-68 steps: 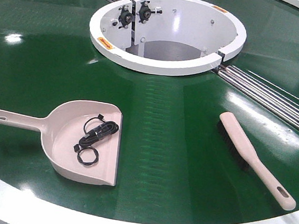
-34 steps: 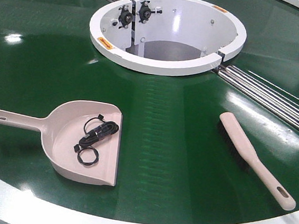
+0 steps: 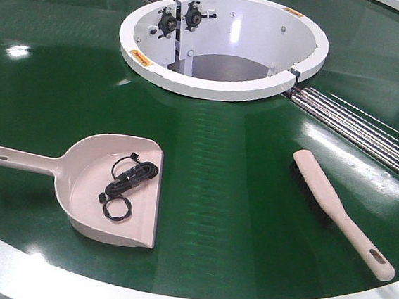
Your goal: Clean and inspect green conveyor with broom and dustpan
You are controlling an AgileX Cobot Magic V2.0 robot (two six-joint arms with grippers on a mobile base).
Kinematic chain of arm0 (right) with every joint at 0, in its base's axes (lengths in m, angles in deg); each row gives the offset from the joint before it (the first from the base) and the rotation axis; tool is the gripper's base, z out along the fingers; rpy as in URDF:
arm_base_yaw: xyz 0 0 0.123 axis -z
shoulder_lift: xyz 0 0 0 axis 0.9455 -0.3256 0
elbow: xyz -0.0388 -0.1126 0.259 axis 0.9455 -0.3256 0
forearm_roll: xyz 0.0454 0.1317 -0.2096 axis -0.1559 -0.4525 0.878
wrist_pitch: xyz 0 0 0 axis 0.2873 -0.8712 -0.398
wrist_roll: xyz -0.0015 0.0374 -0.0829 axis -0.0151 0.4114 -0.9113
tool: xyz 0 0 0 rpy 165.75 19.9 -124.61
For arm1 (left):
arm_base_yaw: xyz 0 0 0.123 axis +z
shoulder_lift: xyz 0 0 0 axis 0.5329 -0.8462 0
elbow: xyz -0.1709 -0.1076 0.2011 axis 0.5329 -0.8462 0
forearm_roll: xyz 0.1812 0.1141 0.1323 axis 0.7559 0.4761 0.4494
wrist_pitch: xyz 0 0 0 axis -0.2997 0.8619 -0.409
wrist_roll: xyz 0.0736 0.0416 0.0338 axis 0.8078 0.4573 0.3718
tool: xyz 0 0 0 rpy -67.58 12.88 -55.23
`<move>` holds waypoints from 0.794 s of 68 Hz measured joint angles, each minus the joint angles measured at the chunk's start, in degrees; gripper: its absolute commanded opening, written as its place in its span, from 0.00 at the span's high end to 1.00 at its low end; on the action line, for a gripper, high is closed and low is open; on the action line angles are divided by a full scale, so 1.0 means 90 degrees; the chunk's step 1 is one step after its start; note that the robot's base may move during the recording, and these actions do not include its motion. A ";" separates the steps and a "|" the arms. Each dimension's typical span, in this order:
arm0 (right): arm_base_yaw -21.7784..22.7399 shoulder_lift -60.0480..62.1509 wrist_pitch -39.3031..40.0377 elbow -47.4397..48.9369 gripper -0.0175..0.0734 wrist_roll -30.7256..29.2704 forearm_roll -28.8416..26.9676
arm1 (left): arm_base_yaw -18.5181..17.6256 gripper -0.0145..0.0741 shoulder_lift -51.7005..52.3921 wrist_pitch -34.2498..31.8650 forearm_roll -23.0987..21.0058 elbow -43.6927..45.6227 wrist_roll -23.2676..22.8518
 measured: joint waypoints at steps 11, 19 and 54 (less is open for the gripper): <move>0.0000 0.0000 0.0000 0.0000 0.82 0.0000 0.0000 | 0.0000 0.84 0.0000 0.0010 0.0000 0.0000 0.0000; 0.0000 0.0000 0.0000 0.0000 0.82 0.0000 0.0000 | 0.0000 0.84 0.0000 0.0015 0.0000 0.0000 0.0000; 0.0000 0.0000 0.0084 -0.0108 0.82 0.0397 0.0933 | 0.0000 0.84 0.0000 0.0022 0.0000 0.0000 0.0000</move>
